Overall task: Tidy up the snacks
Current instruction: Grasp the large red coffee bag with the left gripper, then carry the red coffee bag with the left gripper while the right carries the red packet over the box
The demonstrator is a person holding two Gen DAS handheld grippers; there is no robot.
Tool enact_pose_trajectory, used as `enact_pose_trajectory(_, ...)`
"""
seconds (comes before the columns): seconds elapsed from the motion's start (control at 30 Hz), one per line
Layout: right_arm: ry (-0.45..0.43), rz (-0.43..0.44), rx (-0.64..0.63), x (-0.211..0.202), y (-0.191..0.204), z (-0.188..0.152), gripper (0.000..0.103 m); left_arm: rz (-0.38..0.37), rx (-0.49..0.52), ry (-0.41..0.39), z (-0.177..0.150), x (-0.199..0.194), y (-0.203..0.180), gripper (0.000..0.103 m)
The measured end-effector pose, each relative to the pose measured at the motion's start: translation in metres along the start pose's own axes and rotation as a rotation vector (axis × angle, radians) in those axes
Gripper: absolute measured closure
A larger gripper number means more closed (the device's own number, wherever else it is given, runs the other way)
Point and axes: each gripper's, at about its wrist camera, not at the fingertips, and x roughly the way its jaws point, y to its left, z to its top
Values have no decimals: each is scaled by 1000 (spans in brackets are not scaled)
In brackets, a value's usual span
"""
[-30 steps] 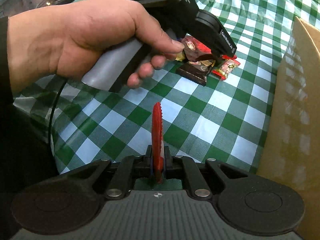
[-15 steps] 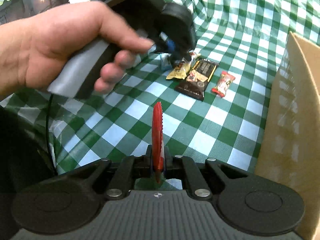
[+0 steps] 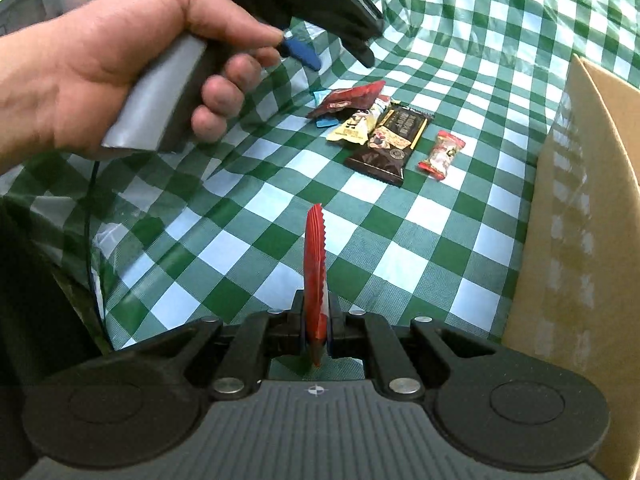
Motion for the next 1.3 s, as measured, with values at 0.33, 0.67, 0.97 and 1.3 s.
enact_pose_trajectory(0.33, 31, 30, -18, 10, 0, -1, 94, 46, -97, 117, -8, 50, 12, 32)
enact_pose_trajectory(0.67, 15, 31, -16, 7, 1, -1, 94, -70, -180, 70, -3, 4, 31, 34)
enact_pose_trajectory(0.97, -78, 34, -33, -23, 6, 8, 94, -83, -43, 4, -2, -65, 7, 34)
enact_pose_trajectory(1.3, -247, -9, -7, -109, -13, 53, 94, -71, -39, -77, -16, -143, -20, 34)
